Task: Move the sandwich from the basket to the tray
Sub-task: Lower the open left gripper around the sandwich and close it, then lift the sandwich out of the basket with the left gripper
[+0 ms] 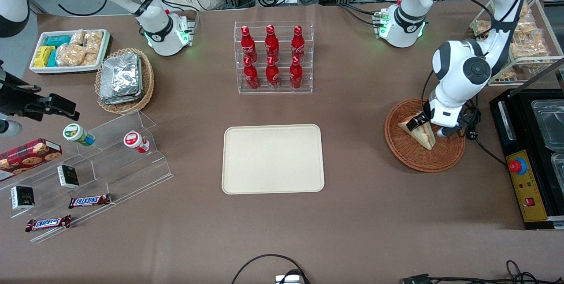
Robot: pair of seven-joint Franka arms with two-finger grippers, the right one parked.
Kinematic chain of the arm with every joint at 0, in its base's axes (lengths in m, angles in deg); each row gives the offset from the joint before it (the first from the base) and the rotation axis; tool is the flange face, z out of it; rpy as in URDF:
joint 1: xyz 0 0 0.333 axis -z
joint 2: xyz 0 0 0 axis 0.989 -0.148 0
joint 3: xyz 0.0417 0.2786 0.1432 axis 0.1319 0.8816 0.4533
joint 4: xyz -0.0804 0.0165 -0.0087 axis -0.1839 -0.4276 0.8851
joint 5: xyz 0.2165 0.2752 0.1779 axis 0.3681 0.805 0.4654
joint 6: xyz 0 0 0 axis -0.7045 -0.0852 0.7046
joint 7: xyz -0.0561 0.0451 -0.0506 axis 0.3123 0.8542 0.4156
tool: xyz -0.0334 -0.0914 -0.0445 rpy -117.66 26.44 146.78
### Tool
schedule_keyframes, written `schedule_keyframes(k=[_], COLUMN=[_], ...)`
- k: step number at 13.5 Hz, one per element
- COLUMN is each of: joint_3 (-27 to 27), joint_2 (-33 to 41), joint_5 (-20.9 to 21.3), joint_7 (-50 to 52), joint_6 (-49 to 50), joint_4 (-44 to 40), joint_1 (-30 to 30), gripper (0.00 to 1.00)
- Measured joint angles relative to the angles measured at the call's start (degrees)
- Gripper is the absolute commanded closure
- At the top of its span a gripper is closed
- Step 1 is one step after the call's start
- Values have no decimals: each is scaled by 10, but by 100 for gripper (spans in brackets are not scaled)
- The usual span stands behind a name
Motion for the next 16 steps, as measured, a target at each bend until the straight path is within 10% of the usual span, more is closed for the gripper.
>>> schedule_keyframes(k=[3, 16], joint_3=[0, -2], joint_2=[-3, 68], joint_5=[0, 3], joint_7=[0, -122], joint_6=[-3, 57], joint_4=[0, -19], joint_1=[0, 0], gripper=[67, 68])
